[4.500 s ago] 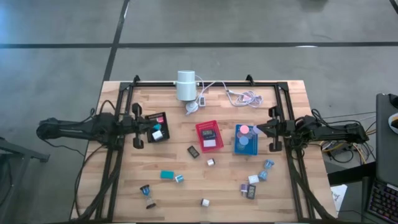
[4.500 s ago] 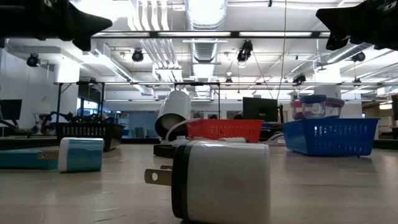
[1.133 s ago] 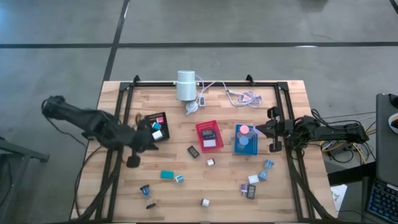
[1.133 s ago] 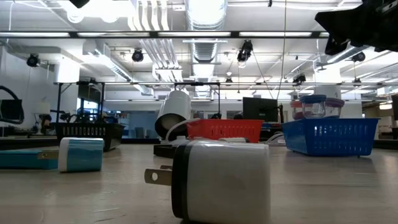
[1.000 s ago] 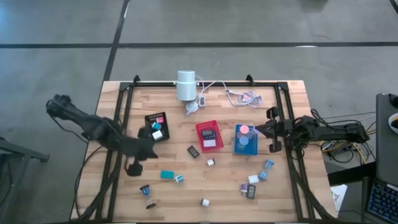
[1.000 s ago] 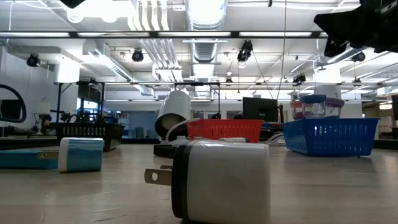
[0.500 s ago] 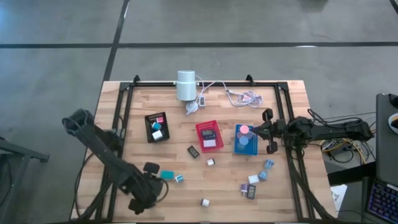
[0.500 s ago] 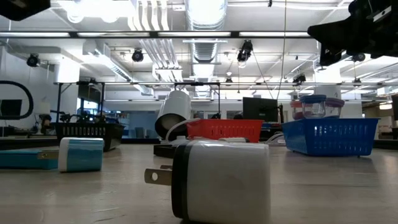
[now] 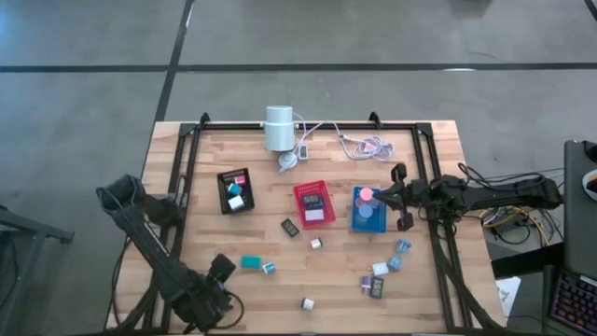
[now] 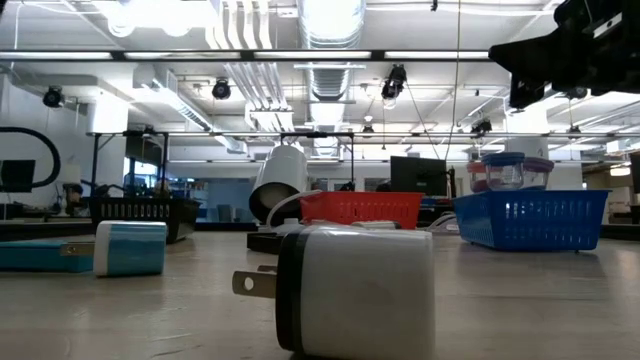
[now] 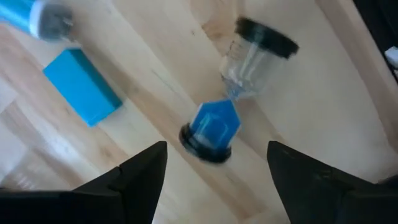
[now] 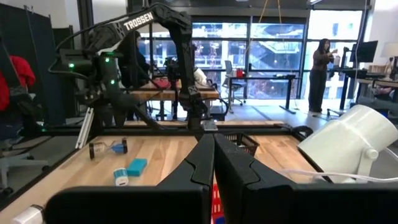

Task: Pick & Place Office items
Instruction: Put the black hourglass into the blue bin

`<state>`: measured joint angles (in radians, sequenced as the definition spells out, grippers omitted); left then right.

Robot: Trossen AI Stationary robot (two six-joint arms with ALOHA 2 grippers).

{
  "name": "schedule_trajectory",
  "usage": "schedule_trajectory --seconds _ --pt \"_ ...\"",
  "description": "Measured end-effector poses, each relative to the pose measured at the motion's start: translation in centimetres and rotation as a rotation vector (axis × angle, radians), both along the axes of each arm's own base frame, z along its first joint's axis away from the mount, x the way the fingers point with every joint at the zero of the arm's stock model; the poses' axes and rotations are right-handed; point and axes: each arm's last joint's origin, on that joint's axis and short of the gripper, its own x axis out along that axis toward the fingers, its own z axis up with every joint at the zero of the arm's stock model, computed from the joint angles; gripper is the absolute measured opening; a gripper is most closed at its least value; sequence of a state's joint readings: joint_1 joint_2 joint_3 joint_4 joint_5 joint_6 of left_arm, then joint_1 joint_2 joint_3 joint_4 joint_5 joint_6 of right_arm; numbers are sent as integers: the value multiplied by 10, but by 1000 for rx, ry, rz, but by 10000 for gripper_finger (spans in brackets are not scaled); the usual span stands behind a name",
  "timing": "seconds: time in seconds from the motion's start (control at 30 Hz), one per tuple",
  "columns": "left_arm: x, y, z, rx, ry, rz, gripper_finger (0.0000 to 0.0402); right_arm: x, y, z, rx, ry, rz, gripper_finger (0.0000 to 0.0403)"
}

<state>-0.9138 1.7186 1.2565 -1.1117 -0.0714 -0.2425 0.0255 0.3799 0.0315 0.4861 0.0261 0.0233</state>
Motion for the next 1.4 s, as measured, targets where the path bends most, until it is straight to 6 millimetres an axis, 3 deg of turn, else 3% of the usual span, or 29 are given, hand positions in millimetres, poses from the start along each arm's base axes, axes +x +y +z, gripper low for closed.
schedule_trajectory --seconds 0.57,1.03,1.13,1.33,1.4 --pt "-7 11 -42 12 -8 -163 275 0 0 1 -4 -13 -1 8" --pt "-8 10 -62 -75 -51 -186 273 0 0 1 -6 -13 -2 8" --pt "-11 11 -66 -102 -14 -179 249 0 0 1 -4 -13 -1 8" --pt "-15 15 -72 -120 26 -116 150 0 0 1 -4 -13 -2 8" --pt "-15 15 -72 -127 33 -100 148 0 0 1 -4 -13 -2 8"
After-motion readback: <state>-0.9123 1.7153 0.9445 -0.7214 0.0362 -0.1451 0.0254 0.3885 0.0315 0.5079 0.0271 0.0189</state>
